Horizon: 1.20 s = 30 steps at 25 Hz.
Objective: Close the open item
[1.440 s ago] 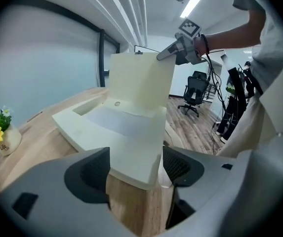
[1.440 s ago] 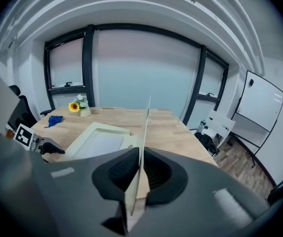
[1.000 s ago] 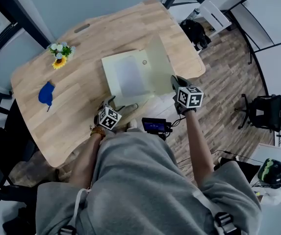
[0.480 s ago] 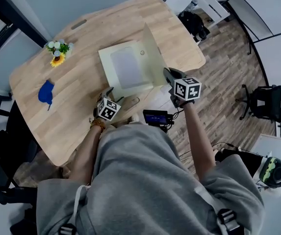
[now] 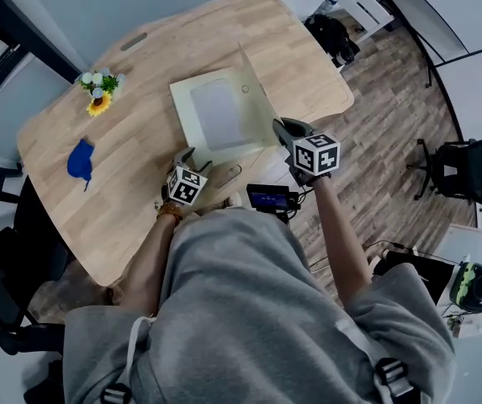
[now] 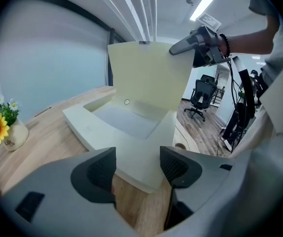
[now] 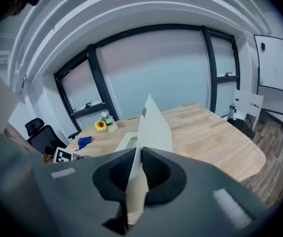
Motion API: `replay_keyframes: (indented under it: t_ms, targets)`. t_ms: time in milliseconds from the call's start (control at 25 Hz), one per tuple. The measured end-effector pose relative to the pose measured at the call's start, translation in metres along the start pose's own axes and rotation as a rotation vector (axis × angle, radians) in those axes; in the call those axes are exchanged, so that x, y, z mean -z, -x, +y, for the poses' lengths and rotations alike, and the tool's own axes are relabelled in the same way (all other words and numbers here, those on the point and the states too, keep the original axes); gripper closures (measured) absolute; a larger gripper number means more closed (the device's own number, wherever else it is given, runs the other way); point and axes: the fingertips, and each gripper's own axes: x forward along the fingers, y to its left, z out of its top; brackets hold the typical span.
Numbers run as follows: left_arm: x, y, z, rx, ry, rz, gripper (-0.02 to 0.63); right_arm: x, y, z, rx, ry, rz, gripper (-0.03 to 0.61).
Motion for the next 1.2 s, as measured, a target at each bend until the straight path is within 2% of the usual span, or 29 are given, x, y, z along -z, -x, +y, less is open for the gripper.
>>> replay_keyframes:
  t_ms: [40, 120, 360, 520, 840, 1000, 1200]
  targets:
    - [0.001, 0.001, 0.001, 0.000, -0.006, 0.004, 0.330, 0.002, 0.000, 0.002, -0.003, 0.000, 0.003, 0.552]
    - [0.003, 0.003, 0.003, 0.002, -0.025, 0.007, 0.283, 0.004, 0.001, 0.002, -0.003, -0.007, 0.003, 0.552]
    - [0.011, 0.006, 0.005, -0.027, -0.071, 0.030, 0.241, 0.005, 0.005, -0.011, 0.025, -0.037, -0.008, 0.552]
    - [0.020, 0.005, 0.007, -0.027, 0.011, 0.038, 0.239, 0.004, 0.006, -0.014, 0.019, -0.050, -0.005, 0.552]
    - [0.022, 0.004, 0.008, 0.000, 0.073, 0.047, 0.241, 0.010, -0.004, 0.011, -0.047, 0.006, 0.031, 0.549]
    - [0.019, 0.004, 0.008, -0.004, 0.032, 0.044, 0.242, 0.014, -0.013, 0.027, -0.084, 0.046, 0.059, 0.546]
    - [0.033, 0.003, 0.005, -0.004, -0.022, 0.103, 0.242, 0.022, -0.025, 0.046, -0.120, 0.089, 0.099, 0.541]
